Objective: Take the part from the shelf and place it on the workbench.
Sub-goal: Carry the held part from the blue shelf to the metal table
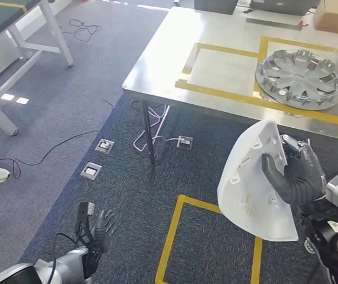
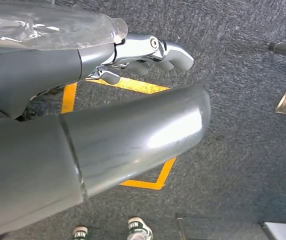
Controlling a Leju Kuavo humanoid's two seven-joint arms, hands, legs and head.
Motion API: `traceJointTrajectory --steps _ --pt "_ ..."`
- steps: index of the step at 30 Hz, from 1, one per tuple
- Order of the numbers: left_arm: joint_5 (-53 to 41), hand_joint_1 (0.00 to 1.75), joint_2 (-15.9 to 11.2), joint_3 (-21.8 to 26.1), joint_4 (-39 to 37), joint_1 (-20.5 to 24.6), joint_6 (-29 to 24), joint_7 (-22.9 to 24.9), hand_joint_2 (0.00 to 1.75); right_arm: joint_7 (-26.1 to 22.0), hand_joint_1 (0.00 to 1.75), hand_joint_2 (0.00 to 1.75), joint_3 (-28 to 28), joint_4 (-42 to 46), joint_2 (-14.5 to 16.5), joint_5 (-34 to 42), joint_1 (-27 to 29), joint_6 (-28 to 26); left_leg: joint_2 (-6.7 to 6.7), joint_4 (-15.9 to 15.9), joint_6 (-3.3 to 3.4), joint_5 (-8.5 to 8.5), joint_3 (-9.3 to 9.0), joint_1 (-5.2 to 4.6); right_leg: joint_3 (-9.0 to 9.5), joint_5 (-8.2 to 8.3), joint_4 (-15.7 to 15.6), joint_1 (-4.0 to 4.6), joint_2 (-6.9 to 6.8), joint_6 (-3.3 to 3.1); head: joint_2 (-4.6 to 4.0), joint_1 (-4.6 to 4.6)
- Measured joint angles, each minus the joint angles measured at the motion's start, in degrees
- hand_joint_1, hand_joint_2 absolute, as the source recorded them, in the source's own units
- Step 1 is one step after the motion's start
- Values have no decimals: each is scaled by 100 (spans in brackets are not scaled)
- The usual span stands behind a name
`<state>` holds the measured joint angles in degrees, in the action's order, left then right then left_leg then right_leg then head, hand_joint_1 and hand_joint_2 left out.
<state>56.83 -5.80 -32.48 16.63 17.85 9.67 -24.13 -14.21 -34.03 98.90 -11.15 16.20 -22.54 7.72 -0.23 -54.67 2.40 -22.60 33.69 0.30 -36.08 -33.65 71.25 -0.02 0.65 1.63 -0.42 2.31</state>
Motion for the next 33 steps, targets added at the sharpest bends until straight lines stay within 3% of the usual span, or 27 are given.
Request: traceJointTrajectory --steps 1,2,3,5,6,7,8,10,12,15,16,17,18,20,22,25,27,31,32,33 --pt "-1 0 1 0 0 -8 -1 0 0 1 175 175 5 -1 -2 -1 0 -1 -5 0 1 -55 -67 -2 -159 -87 134 -1 0 2 0 -5" --pt "-1 0 3 0 0 -15 -1 0 0 1 175 175 11 -2 -4 -1 -5 -4 -11 0 -2 -112 -145 -3 -226 -58 70 -1 -1 -4 0 -9" --pt "-3 0 7 0 0 -19 -1 0 0 2 175 175 17 -2 -5 1 -16 -8 -17 0 -8 -175 -236 -3 -204 119 -188 1 -1 -19 0 -11" --pt "-12 0 23 -2 0 -14 -1 -1 0 23 175 175 31 -10 -8 23 -53 -23 -22 1 -33 -296 -387 -12 -57 782 -998 14 -5 -74 0 -19" --pt "-17 0 33 -4 0 -8 -1 -2 0 54 175 175 41 -25 -9 49 -79 -43 -30 1 -58 -350 -437 -22 -1 1037 -1334 27 -8 -99 0 -28" --pt "-23 0 40 -7 0 -3 1 -3 0 92 175 175 56 -45 -11 82 -100 -75 -38 3 -87 -394 -473 -33 41 1207 -1553 40 -9 -127 0 -29" --pt "-27 0 46 -8 0 4 3 -4 0 134 175 175 72 -71 -13 115 -123 -119 -46 -11 -115 -417 -505 -45 61 1250 -1666 48 -13 -150 0 -32" --pt "-40 0 52 -9 0 15 14 -4 0 197 175 175 105 -127 -13 160 -173 -215 -47 -45 -169 -463 -538 -45 174 1248 -1719 38 -13 -208 0 -14" --pt "-60 0 61 -10 0 32 28 -3 0 221 175 175 138 -180 -13 185 -241 -291 -36 -411 -214 -553 -362 -35 279 1222 -1751 21 -13 -265 0 1" --pt "-80 0 67 -17 0 21 34 2 0 263 175 175 167 -245 -13 227 -301 -380 -27 -1521 -275 -932 389 -17 380 1118 -1761 15 -7 -309 0 19" --pt "-83 0 67 -21 0 12 34 4 0 282 175 175 167 -262 -13 237 -305 -401 -26 -1713 -288 -1021 590 -10 423 1073 -1761 15 -1 -308 0 26" --pt "-85 0 68 -24 0 6 34 6 0 299 175 175 170 -277 -13 244 -306 -422 -25 -1698 -293 -996 690 -3 480 1023 -1761 15 5 -301 0 33" --pt "-87 0 68 -26 0 4 34 7 0 312 175 175 177 -288 -13 250 -307 -438 -23 -1482 -292 -838 681 2 552 969 -1761 14 9 -292 0 39" --pt "-89 0 69 -28 0 5 34 7 0 322 175 175 195 -302 -13 258 -319 -461 -17 -665 -265 -249 456 3 707 851 -1756 19 10 -261 0 44" --pt "-90 0 69 -30 0 9 34 11 0 329 175 175 206 -315 -13 261 -338 -464 -14 -107 -205 35 268 -20 801 731 -1761 32 26 -203 0 38" --pt "-99 0 80 -31 0 12 34 14 0 335 175 175 225 -331 -13 264 -355 -469 -23 43 -83 32 130 -30 864 665 -1690 35 33 -98 0 21" --pt "-103 0 87 -31 0 16 34 13 0 332 175 175 245 -337 -12 264 -366 -471 -16 67 -15 22 -5 -20 752 554 -1376 21 10 -41 0 6" --pt "-105 0 91 -33 0 13 34 14 0 342 175 175 272 -361 -14 264 -357 -489 -18 66 20 -142 -219 -33 -97 47 -14 -2 -13 31 0 -14" --pt "-110 0 93 -35 0 4 34 15 0 352 175 175 279 -371 -15 263 -350 -503 -21 65 18 -198 -286 -34 -223 22 44 -2 -13 33 0 -22" --pt "-115 0 96 -37 0 -1 34 20 0 363 175 175 286 -377 -15 262 -347 -517 -25 66 13 -258 -364 -35 -249 113 -109 0 -13 24 0 -23"
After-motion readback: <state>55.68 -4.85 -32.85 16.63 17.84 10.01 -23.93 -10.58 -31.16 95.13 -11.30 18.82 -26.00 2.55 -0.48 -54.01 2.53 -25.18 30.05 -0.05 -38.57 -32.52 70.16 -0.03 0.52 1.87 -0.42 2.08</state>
